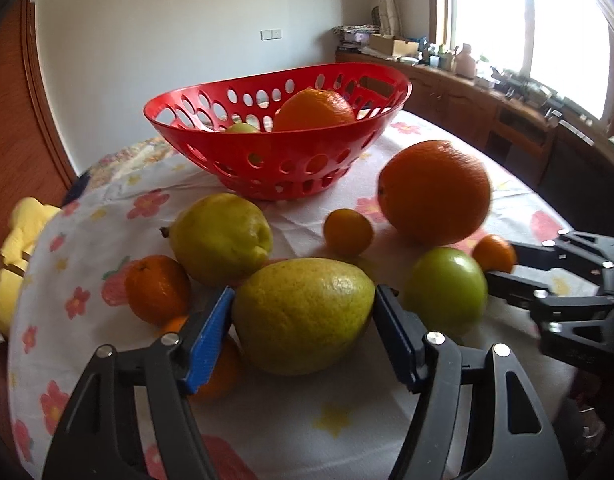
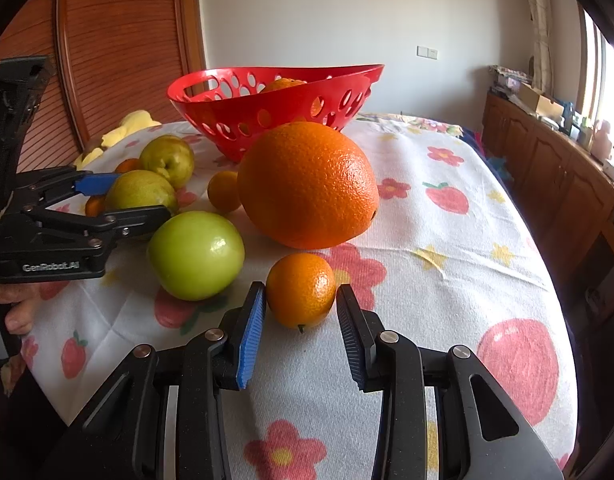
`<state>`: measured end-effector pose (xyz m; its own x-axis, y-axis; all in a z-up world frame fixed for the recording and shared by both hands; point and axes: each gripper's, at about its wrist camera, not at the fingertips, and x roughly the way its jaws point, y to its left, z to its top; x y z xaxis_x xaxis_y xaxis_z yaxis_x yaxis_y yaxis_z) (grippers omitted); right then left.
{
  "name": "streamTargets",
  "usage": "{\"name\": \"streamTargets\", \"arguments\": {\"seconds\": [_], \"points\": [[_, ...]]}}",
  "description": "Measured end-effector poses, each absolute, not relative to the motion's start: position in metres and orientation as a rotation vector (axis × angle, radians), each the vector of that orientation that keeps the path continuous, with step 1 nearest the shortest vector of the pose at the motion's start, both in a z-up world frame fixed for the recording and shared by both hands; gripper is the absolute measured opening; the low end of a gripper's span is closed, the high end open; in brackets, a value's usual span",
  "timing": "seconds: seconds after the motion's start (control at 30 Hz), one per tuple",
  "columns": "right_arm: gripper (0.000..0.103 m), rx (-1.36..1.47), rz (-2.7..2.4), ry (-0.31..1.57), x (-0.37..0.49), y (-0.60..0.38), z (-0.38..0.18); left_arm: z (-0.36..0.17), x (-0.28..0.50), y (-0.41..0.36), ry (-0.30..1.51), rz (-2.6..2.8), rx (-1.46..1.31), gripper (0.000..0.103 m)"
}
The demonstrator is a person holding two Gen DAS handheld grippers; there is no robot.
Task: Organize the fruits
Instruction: 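Grasp the yellow-green pear with the left tool while the right tool grasps a mandarin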
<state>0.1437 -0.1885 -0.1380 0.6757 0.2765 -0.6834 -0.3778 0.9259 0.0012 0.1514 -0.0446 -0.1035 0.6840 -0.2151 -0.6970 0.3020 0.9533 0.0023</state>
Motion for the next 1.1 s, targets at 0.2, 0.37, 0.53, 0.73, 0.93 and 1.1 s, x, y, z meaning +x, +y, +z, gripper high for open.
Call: {"name": "streamTargets", "arguments": {"seconds": [0.2,0.37,0.53,0.73,0.93,1.1], "points": [[0.036,-0.149,0.368,0.743,0.144,-0.188,-0.138,-0.093,0.127,-0.037,0.731,-0.320,0.058,0.069],[0.036,-0.148,0.370,0.744,0.143,-0.189,-0.139,-0.093,0.111,-0.033,0.717,-0.315,0.046,0.069],[0.036,-0.147,0.371,0.746,0.143,-0.188,-0.140,-0.092,0.105,-0.025,0.706,-0.304,0.031,0.069],[0.036,-0.153,0.372,0.747,0.143,-0.188,-0.140,-0.089,0.096,-0.013,0.703,-0.304,-0.005,0.069],[0.035,-0.152,0.374,0.745,0.143,-0.187,-0.141,-0.082,0.089,0.000,0.687,-0.282,-0.018,0.069],[0.035,-0.158,0.376,0.745,0.143,-0.187,-0.140,-0.080,0.088,0.006,0.673,-0.267,-0.024,0.069]]}}
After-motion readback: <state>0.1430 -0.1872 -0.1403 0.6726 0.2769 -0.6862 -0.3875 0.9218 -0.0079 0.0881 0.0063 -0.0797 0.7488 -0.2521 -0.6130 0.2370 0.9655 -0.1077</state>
